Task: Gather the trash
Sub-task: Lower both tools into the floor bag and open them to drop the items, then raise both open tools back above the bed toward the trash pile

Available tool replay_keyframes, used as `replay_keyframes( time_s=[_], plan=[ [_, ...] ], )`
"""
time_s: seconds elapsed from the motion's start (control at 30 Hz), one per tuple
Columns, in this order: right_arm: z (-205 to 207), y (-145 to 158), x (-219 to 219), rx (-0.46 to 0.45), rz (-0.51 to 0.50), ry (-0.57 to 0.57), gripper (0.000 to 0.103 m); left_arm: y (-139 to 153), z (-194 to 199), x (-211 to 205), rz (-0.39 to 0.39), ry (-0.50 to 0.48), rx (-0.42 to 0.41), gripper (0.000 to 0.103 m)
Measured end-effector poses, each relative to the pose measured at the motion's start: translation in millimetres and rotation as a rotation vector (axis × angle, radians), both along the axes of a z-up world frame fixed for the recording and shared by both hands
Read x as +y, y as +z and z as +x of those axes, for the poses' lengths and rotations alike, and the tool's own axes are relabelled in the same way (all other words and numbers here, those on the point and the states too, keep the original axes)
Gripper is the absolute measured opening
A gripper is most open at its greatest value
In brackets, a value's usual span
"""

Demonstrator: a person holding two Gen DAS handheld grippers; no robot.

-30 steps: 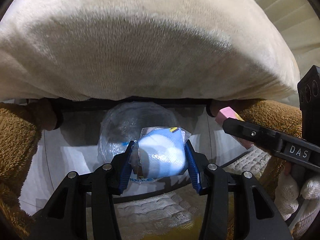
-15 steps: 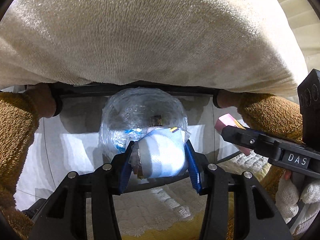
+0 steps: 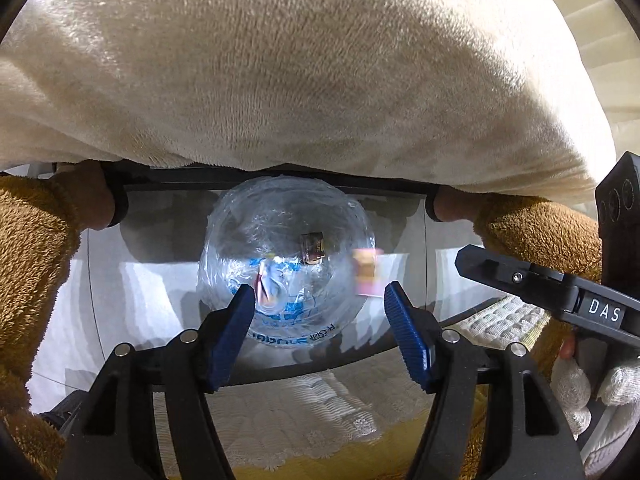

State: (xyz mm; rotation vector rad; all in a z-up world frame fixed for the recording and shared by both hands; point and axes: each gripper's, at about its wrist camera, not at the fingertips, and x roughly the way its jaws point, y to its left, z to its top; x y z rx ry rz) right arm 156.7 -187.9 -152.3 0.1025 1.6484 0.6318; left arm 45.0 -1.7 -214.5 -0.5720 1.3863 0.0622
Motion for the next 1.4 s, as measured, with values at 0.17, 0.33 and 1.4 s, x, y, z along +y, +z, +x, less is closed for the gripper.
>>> replay_keyframes(
  time_s=[0.17, 0.33, 1.4],
  plan=[
    [0, 7, 1, -0.027, 0.015, 0.006, 0.059, 8, -1, -1, 0.014, -0.002, -0.032, 0.066],
    [-1, 18, -1, -0.074, 0.034, 0.008, 0.059, 20, -3, -1, 0.035, -0.005, -0.073, 0.066],
    [-48, 152, -42, -0.713, 0.246, 0.052, 0.059, 144, -60, -8, 0.227, -0.024, -0.625, 0.066]
  ],
)
